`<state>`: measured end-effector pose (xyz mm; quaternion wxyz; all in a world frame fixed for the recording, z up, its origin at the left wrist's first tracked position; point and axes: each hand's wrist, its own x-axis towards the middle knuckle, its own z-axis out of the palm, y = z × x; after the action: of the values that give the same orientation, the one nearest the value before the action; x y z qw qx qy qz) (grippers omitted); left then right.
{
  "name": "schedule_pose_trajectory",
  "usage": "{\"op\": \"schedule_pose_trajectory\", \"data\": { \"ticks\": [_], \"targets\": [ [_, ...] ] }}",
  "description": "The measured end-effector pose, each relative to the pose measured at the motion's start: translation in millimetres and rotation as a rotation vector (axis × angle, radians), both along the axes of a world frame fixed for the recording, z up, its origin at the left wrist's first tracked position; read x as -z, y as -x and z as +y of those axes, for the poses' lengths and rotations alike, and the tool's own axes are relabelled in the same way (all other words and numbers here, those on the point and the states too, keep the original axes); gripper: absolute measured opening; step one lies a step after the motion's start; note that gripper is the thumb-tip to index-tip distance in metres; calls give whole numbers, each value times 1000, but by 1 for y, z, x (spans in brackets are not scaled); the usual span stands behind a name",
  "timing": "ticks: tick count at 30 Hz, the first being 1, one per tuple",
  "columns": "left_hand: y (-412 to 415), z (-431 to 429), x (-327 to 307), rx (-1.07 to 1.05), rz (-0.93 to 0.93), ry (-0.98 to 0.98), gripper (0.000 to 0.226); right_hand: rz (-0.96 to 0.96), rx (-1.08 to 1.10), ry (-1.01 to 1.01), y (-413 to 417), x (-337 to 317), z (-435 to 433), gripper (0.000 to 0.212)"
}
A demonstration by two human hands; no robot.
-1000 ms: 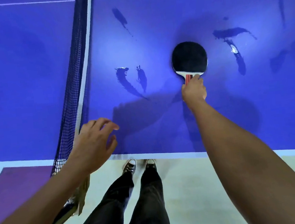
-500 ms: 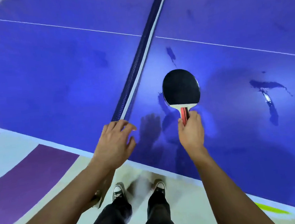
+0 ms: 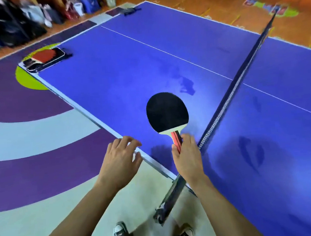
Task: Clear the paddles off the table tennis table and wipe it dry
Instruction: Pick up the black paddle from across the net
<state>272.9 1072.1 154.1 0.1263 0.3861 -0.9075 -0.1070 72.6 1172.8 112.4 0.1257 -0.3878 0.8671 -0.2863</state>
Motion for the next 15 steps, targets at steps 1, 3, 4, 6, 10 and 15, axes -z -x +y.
{"op": "schedule_pose_trajectory", "data": {
  "ticks": [1,3,4,6,10,15],
  "targets": [
    [-23,-14,-1,-26,-6,3,31,22,-25,-4,-18,-1,-15,39],
    [-71,-45,-2,-67,-17,8,32,49,-66,1,-57,-3,-47,36],
    [-91,-58,-3,-86,-16,9,33,51,-77,8,-73,-4,-60,34],
    [-139,-86,-5,-145,-2,-5,34,66,-107,30,-113,-5,-92,32],
    [-216,-134,-9,-249,30,2,39,63,-188,42,-180,-10,-160,32],
    [-287,-193,1,-368,39,-10,37,70,-274,82,-238,-11,-251,33]
  ]
}}
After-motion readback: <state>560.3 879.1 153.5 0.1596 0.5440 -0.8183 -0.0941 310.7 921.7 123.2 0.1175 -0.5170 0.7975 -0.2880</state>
